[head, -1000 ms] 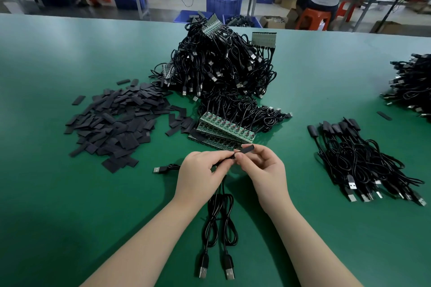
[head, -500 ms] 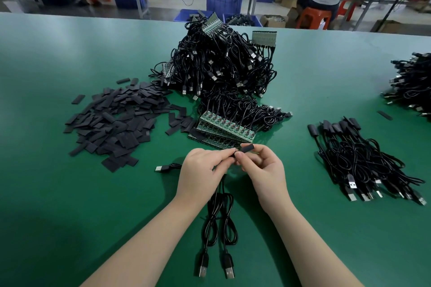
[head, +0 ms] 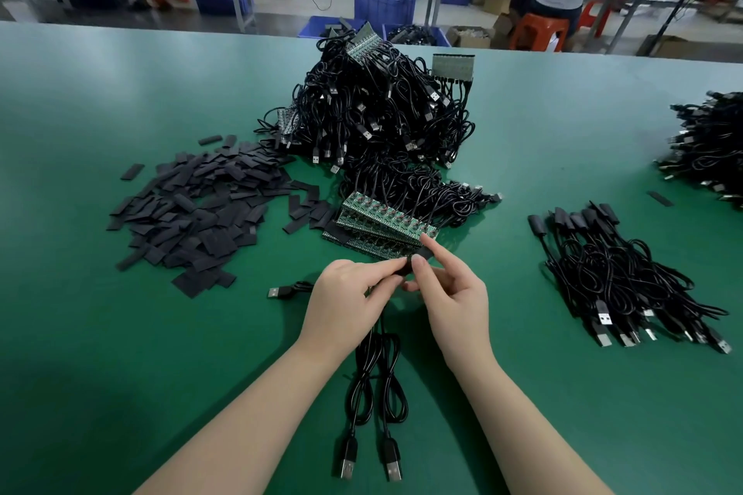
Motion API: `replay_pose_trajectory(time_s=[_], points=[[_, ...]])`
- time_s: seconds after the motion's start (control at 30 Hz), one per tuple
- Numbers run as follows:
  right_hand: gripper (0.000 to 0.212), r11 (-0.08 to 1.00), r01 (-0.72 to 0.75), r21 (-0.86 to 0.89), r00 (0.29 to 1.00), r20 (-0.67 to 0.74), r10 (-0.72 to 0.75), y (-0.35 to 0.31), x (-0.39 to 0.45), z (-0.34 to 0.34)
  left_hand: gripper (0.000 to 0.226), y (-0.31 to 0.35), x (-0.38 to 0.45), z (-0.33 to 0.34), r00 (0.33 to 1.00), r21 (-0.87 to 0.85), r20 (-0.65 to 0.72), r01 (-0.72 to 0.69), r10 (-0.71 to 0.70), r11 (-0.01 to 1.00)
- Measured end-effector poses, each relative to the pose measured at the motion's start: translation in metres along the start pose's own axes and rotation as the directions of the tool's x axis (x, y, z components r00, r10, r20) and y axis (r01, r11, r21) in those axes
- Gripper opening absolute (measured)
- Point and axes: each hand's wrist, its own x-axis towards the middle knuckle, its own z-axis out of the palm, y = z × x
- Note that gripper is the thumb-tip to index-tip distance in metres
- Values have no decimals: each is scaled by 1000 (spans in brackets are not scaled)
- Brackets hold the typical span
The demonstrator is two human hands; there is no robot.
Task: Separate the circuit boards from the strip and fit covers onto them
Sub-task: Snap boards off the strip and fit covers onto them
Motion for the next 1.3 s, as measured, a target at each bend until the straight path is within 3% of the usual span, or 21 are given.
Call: replay_pose_trajectory(time_s=[0.27, 0.4, 0.5, 0.53, 0.6, 0.67, 0.77, 0.9, 1.0, 1.1, 1.17, 1.2, 1.23, 1.3], points=[[37, 999, -7, -44, 998, 67, 10, 1, 0, 0, 26, 0, 1, -1, 997, -17, 69, 34, -32, 999], [56, 994, -31, -107, 993, 112, 43, 5, -2, 3, 32, -1, 3, 2, 995, -82, 32, 99, -96, 992], [10, 981, 16, -192, 989, 145, 13, 3, 0, 3, 43, -2, 1, 1, 993, -69, 16, 118, -118, 991], [6, 976, 32, -214, 989, 148, 0, 4, 1, 2, 46, -1, 1, 0, 993, -79, 20, 121, -120, 990], [11, 977, 45, -207, 992, 125, -19, 4, 1, 1, 48, -2, 2, 0, 991, -93, 37, 129, -126, 987], [13, 996, 25, -88, 998, 58, -20, 2, 1, 1, 48, -4, 4, 1, 988, -94, 66, 146, -140, 985], [17, 998, -43, 49, 996, -76, 47, 0, 5, -2, 31, -8, 6, 1, 984, -82, 75, 168, -162, 982], [23, 999, -36, 23, 999, -12, 36, 2, 3, 2, 20, -12, 7, 0, 991, -133, 60, 126, -119, 983], [17, 1000, 15, 20, 999, -40, -15, -7, 4, 3, 22, -12, 6, 0, 994, -153, 44, 105, -100, 983], [15, 985, 169, 42, 969, -191, -158, -38, 19, -18, 24, -14, 5, 1, 990, -128, 17, 140, -139, 982], [15, 949, 304, -82, 905, -286, -314, -66, 34, -49, 21, -16, 6, 2, 985, -151, 10, 170, -170, 974], [14, 919, 323, -225, 869, -314, -383, -77, 43, -66, 20, -16, 5, 2, 982, -166, 8, 185, -186, 969], [13, 864, 284, -416, 844, -319, -431, -85, 53, -85, 20, -17, 5, 3, 979, -180, 6, 200, -202, 963], [20, 632, 65, -772, 837, -302, -455, -90, 73, -120, 20, -17, 5, 4, 975, -214, -4, 217, -223, 952]])
